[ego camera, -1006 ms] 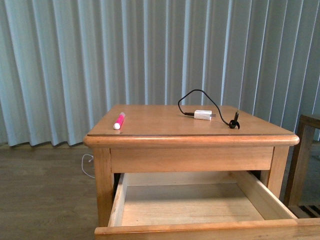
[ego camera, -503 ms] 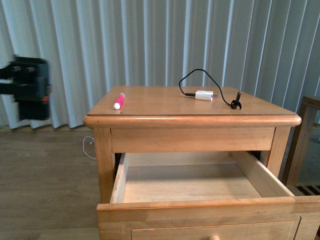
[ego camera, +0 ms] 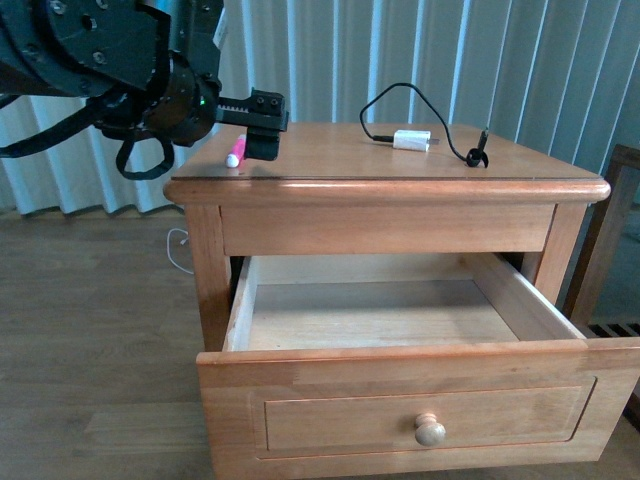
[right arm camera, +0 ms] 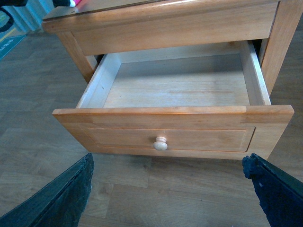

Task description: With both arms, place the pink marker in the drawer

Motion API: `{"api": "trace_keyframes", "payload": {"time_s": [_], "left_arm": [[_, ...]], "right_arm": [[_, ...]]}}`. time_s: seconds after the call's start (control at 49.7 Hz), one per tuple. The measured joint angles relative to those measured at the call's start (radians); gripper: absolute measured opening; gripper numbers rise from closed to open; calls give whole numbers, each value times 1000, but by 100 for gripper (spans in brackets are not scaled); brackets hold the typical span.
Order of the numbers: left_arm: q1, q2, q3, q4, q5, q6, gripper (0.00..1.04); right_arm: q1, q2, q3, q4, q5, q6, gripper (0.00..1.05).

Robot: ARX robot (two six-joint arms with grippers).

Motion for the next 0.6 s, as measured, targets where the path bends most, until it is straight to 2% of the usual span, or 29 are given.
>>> {"api": "trace_keyframes", "payload": {"time_s": [0.181, 0.282, 0.503, 0.543, 0.603], "left_arm": [[-14, 135, 185, -113, -28, -37, 99], [-19, 212, 319, -245, -53, -102, 99], [-18, 241, 377, -307, -62, -152, 99], [-18, 240, 377, -308, -61, -154, 95], [-18, 240, 369, -309, -60, -159, 83]], "right_arm": [[0, 0, 0, 0, 0, 0, 96], [0, 0, 0, 0, 0, 0, 96], [0, 0, 0, 0, 0, 0, 96], [0, 0, 0, 0, 0, 0, 96], [0, 0, 0, 0, 0, 0, 96]]}}
